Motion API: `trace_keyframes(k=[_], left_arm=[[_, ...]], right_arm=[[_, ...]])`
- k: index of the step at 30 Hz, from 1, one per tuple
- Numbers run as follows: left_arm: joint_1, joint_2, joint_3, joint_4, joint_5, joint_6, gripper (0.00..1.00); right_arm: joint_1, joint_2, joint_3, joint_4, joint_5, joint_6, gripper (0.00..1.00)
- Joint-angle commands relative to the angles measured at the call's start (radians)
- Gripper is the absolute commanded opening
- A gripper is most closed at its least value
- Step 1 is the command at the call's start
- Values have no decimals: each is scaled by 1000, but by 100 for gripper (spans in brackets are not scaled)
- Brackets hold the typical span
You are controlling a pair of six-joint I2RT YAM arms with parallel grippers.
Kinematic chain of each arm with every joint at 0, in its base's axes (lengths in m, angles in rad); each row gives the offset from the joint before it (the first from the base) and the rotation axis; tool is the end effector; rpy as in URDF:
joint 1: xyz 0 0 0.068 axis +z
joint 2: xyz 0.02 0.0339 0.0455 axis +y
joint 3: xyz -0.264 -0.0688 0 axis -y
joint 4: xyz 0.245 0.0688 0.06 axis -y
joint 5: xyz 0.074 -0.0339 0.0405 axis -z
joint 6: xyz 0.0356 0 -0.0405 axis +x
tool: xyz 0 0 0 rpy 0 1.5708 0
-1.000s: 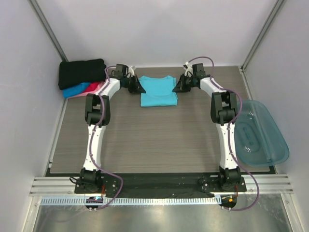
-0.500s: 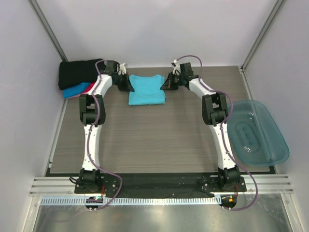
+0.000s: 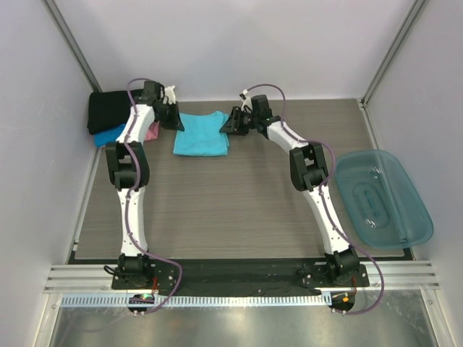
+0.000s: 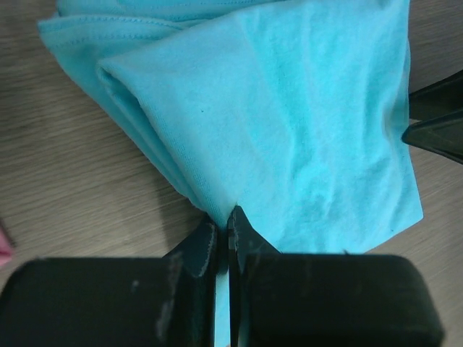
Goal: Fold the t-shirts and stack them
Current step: Neatly place the folded tshirt to the corner
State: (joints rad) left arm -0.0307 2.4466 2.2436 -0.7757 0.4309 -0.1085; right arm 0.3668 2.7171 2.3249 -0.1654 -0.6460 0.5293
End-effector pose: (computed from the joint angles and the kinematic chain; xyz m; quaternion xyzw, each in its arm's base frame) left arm 0.5335 -0.0313 0.2037 0.0260 0.9361 -0.2238 0.2701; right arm 0.5494 0.2340 0.1298 -0.0862 0.8389 0.4495 0.2945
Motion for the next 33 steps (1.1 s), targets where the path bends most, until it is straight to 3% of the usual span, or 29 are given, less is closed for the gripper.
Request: trace_keyframes(k=[1, 10, 25, 33], left_arm=[[21, -72, 82, -37, -44, 101, 0], [26, -37, 231, -117, -86, 273, 0], [26, -15, 382, -42, -227, 357, 0], [22, -26, 418, -10, -230, 340, 0]], right_arm=[[-31, -31, 50, 43, 29, 14, 49], [-124, -131, -110, 43, -10, 14, 51], [-138, -172, -160, 40, -29, 12, 51], [-140, -192, -187, 38, -24, -5, 51]])
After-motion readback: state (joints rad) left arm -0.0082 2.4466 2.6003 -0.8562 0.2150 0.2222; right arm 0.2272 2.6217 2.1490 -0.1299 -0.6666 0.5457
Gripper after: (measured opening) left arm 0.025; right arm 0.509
